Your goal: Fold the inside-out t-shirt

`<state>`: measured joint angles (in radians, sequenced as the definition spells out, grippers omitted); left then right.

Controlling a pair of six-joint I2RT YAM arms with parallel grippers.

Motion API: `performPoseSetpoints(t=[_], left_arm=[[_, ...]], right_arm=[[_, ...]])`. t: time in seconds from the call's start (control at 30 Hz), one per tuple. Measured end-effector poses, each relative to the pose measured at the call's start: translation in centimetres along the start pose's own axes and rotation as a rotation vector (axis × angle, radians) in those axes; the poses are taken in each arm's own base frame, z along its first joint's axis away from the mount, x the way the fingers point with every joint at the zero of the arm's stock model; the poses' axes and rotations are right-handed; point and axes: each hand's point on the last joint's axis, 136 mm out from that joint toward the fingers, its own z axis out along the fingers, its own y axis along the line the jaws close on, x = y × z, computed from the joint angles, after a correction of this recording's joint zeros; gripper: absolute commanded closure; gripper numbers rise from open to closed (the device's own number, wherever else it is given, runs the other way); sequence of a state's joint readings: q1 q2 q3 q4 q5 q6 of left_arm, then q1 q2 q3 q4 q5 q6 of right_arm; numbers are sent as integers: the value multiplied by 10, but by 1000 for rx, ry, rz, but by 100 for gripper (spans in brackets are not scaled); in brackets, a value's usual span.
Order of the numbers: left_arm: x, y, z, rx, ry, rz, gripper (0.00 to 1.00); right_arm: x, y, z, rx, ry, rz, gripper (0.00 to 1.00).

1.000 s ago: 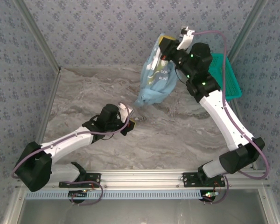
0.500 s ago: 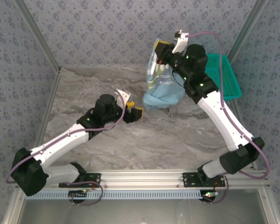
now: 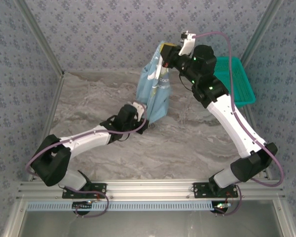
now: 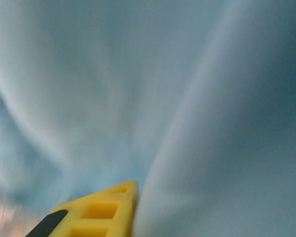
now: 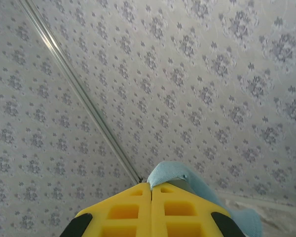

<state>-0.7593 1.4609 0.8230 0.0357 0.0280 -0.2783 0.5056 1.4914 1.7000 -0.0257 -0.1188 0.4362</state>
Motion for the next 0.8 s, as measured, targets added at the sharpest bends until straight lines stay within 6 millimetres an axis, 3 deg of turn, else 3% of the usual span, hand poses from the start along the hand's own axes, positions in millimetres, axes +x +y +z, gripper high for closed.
performPoseSetpoints(t=[0.07, 0.13, 0.23, 0.33, 0.47, 0.6, 0.7, 0.8], left_arm=[[24, 12, 2, -45, 55, 4, 72], [33, 19, 2, -76, 79, 10, 66], [31, 19, -3, -76, 65, 27, 54], [13, 6, -20, -16, -6, 26, 47], [-32, -29, -54, 120, -191, 43, 44], [-61, -101, -75, 290, -277, 182, 43], [-81, -144, -70, 359, -311, 270, 40], [-97, -151, -43, 296, -335, 317, 38]], right_arm=[[-11, 5, -1, -11, -25, -3, 100], [-20, 10, -3, -21, -47, -7, 100], [-31, 14, -5, -32, -72, -10, 100], [-32, 14, -4, -32, -76, -11, 100], [-23, 15, 0, -25, -53, -9, 100], [-9, 19, 6, -24, -22, -3, 100], [-2, 19, 10, -21, -6, 0, 100], [2, 18, 12, -9, 2, 2, 100]])
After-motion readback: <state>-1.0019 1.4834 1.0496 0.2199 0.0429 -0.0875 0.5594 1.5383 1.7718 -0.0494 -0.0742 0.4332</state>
